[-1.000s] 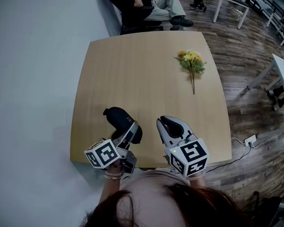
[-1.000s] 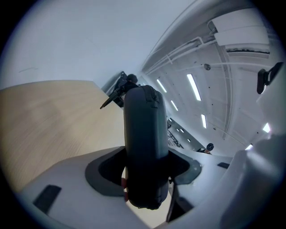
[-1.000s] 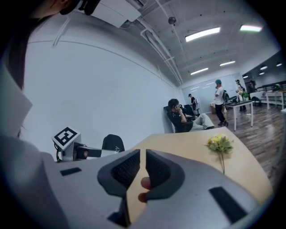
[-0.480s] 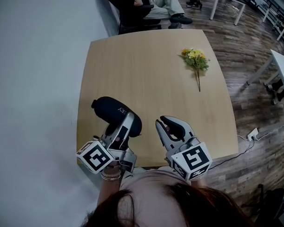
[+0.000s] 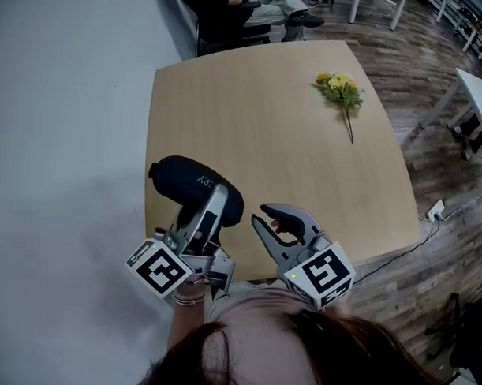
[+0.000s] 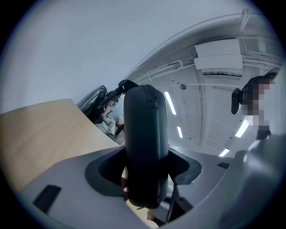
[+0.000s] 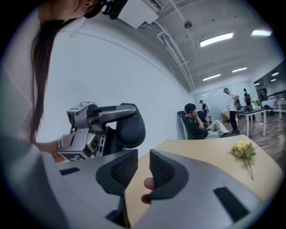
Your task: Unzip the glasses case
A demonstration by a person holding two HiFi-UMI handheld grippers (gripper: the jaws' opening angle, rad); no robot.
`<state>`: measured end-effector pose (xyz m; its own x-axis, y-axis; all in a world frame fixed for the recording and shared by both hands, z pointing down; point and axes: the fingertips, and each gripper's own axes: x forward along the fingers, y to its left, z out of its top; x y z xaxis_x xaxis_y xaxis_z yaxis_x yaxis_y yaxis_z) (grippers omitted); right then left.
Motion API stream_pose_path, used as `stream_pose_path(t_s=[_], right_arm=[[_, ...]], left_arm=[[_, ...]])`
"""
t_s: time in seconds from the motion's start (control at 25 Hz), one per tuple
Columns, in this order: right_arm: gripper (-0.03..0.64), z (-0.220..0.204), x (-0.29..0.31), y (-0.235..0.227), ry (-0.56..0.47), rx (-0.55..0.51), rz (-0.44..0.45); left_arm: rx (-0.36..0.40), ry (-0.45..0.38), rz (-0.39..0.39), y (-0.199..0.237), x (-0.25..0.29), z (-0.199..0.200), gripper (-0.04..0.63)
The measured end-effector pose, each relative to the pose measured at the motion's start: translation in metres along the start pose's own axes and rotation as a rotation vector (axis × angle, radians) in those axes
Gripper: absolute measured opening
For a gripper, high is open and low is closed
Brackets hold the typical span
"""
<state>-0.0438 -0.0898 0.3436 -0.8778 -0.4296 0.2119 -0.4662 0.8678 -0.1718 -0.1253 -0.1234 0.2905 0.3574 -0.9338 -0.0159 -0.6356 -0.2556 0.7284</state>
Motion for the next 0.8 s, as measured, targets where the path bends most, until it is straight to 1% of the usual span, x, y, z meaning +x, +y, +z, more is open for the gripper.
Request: stream_pose_path(t_s=[0.12, 0.24, 0.36, 0.6, 0.68, 0.8], right_arm=[[0.084, -0.002, 0.013, 0.026, 0.007, -0.036, 0.054], [0.089, -0.004, 0.026, 0.048, 0.02, -0.067, 0.084], [0.089, -0.001, 0.038, 0.067, 0.011, -0.067, 0.103], [0.084, 0.002, 0.056, 0.087, -0.023, -0.079, 0.07], [0.041, 0.004, 0.06, 0.09, -0.054, -0.085, 0.046], [0.023, -0.001, 0.065, 0.1, -0.061, -0.111, 0.032]], left_arm=[[0.005, -0.018, -0.029, 0.003, -0.01, 0.013, 0.267], [0.008, -0.029, -0.052, 0.006, -0.021, 0.022, 0.267], [0.001, -0.033, -0.074, 0.008, -0.033, 0.031, 0.267], [-0.036, -0.028, -0.104, 0.022, -0.051, 0.039, 0.267], [-0.045, -0.023, -0.112, 0.027, -0.055, 0.039, 0.267], [-0.063, -0.018, -0.119, 0.035, -0.063, 0.042, 0.267]])
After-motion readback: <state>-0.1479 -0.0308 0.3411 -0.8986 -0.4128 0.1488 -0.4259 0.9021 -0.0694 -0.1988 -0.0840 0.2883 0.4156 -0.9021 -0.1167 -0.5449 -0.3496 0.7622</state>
